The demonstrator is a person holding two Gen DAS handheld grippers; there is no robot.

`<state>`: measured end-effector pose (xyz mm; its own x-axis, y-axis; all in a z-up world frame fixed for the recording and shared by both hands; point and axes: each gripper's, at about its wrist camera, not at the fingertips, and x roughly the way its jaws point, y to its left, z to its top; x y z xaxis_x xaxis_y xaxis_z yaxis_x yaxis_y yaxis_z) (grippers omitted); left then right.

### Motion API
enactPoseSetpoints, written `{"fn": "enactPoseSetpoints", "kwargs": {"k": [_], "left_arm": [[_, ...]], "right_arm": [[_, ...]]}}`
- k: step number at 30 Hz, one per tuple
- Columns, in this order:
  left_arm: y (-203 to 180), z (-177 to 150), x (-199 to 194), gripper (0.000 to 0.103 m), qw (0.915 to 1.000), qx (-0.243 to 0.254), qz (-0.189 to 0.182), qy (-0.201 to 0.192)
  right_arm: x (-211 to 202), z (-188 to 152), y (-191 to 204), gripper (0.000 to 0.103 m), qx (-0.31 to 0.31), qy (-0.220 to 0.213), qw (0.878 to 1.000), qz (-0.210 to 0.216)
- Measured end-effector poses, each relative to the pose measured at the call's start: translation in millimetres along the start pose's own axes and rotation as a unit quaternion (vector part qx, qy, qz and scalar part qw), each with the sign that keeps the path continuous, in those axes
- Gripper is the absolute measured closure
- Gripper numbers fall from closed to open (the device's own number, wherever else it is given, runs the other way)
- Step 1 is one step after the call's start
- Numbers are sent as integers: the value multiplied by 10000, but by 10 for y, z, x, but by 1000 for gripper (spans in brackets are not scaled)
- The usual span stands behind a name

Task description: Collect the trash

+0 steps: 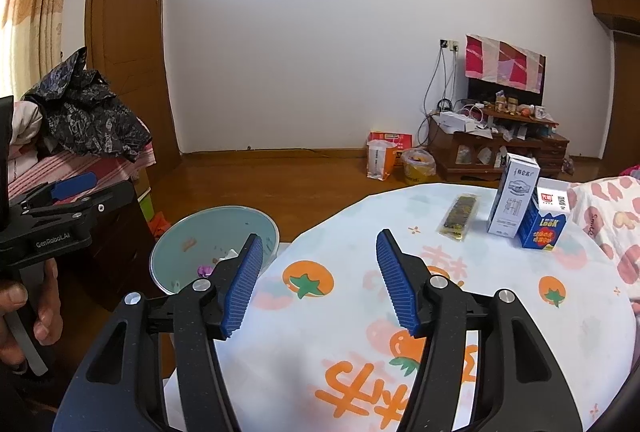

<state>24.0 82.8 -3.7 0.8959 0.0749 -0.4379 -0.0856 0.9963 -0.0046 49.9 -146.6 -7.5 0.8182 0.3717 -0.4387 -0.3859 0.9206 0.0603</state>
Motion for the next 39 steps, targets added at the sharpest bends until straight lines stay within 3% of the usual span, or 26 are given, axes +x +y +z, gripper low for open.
{"fn": "enactPoseSetpoints", "kwargs": {"k": [39], "left_arm": [[-18,-22,55,15,9997,176,101,139]], "right_arm": [[-86,-28,-16,42,12,-75,9999,-131]]}}
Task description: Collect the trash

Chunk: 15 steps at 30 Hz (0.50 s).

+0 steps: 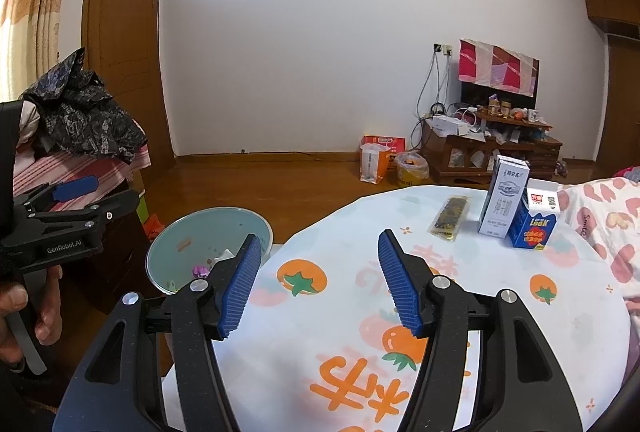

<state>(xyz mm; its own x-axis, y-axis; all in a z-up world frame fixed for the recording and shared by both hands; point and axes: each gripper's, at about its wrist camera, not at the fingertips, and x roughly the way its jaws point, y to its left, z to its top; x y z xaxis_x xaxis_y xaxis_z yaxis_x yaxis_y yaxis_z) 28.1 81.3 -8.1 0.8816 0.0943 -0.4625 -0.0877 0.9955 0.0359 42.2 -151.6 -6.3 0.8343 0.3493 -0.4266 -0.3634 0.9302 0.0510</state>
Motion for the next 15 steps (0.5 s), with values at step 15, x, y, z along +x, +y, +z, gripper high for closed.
{"fn": "enactPoseSetpoints", "kwargs": {"k": [15], "left_arm": [[-1,-18,20,15,10000,17,52,3]], "right_arm": [[-6,1,-27,42,38,-27,10000,-63]]}}
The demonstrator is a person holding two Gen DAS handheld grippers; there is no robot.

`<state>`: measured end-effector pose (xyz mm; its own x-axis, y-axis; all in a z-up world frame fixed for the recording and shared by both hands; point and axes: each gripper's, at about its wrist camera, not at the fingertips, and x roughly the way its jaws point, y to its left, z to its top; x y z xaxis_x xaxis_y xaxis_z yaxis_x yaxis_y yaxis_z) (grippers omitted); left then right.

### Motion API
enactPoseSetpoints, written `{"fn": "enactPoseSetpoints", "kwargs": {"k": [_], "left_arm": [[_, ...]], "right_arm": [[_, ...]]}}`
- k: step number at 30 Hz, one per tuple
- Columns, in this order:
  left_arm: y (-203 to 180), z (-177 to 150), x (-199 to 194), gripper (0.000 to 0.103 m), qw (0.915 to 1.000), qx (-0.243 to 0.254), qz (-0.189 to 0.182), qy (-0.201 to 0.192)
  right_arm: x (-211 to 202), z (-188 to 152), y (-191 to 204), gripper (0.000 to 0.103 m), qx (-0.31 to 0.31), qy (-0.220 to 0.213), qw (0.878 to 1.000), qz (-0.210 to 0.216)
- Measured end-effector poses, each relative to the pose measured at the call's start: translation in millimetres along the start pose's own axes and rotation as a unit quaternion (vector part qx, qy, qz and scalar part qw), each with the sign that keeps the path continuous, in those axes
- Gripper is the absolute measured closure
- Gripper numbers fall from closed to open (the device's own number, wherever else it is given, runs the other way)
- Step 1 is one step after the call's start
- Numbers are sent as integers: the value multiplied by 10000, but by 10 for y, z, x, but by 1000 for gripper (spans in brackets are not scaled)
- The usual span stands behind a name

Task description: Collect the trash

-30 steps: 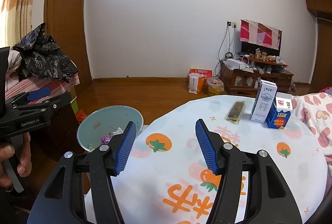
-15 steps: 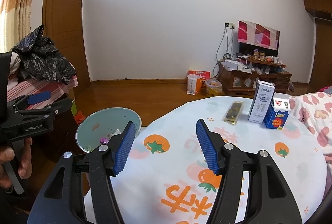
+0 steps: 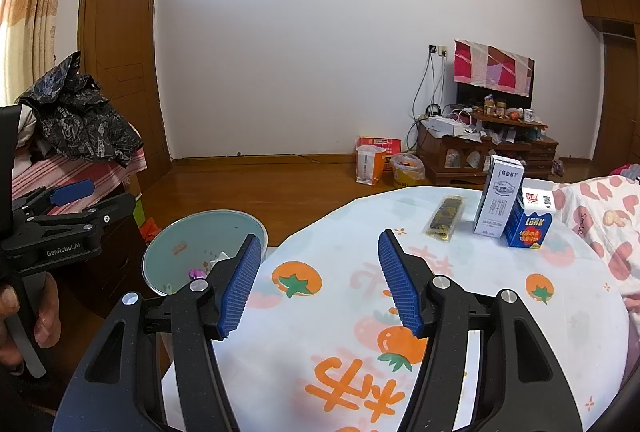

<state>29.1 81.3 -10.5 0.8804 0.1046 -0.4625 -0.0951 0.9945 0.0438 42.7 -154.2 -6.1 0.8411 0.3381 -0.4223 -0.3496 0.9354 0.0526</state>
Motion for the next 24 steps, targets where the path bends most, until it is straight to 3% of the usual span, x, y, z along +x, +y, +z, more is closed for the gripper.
{"fn": "enactPoseSetpoints", "kwargs": {"k": [15,17,21,24], "left_arm": [[-47,-29,43,14,9999,124,-41,87],[-37,-30,43,8,9999,98,-11,103],[13,-25,74,8,9999,14,-58,151],[34,-61,142,7,9995,-61,-137,268]], "right_arm": [[37,-43,-148,39,65,101,9998,-163],[66,-49,-257,34,135,204,9994,-257],[201,-182,-936,32,570,763,9927,-734],[285,-382,-1660,31,1039,1208,9782,-1334]]}}
